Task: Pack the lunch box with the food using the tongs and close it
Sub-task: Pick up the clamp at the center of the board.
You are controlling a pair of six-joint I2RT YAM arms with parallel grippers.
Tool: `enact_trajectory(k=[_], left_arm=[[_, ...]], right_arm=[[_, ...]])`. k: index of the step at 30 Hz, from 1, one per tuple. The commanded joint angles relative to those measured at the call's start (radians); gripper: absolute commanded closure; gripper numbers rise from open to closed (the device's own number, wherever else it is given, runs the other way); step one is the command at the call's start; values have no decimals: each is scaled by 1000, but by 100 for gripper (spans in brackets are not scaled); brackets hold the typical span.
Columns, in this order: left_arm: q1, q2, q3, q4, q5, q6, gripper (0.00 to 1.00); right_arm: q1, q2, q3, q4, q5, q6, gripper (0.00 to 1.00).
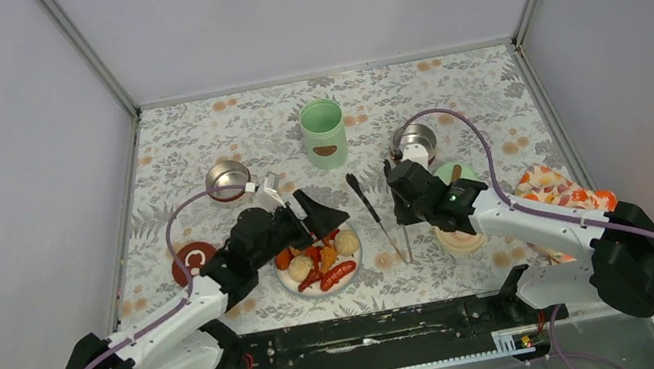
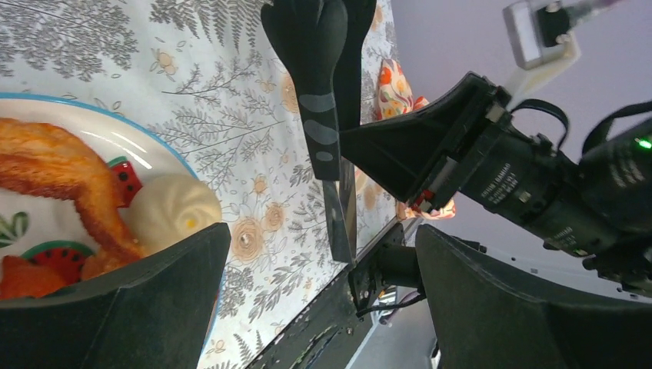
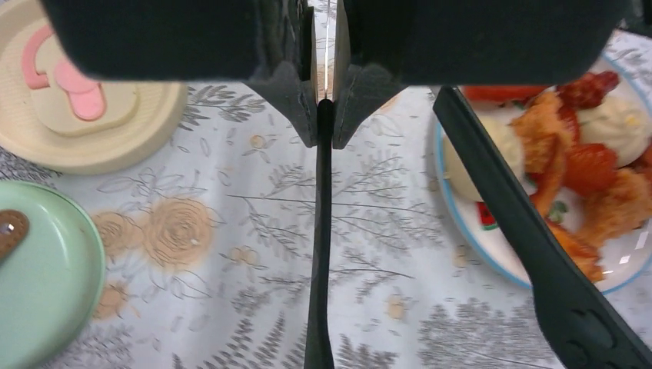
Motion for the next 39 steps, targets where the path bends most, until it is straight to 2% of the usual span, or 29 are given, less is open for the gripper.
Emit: enact_trajectory(k=[1,8,13,20,25,29,35,39], left_arm=[[-37,63,25,202,-74,-78,2],[-48,123,-20,348,-119,-149,7],[-48,126,-20,350,-158,-148,12],[-48,127,-38,346,-203,-188,25],[-48,125,-51,371,-207,-206,39],[-48,127,-49,378,-205,-217,59],[-48,113,-88,409,-234,-277,87],[-49,98,-123,432,-255,-329,95]], right_arm=[[62,-3,93,0,37,-17,100],[140,29,155,29,30,-21,100],[179,58,194,39,27,-32,100],[195,62,202,79,-10,-40,100],[198,60,208,107,-30,-44,100],[200,67,213,110,-40,-50,100],[200,21,164,215,-120,-63,81],[200,-23,135,258,-133,-79,65]])
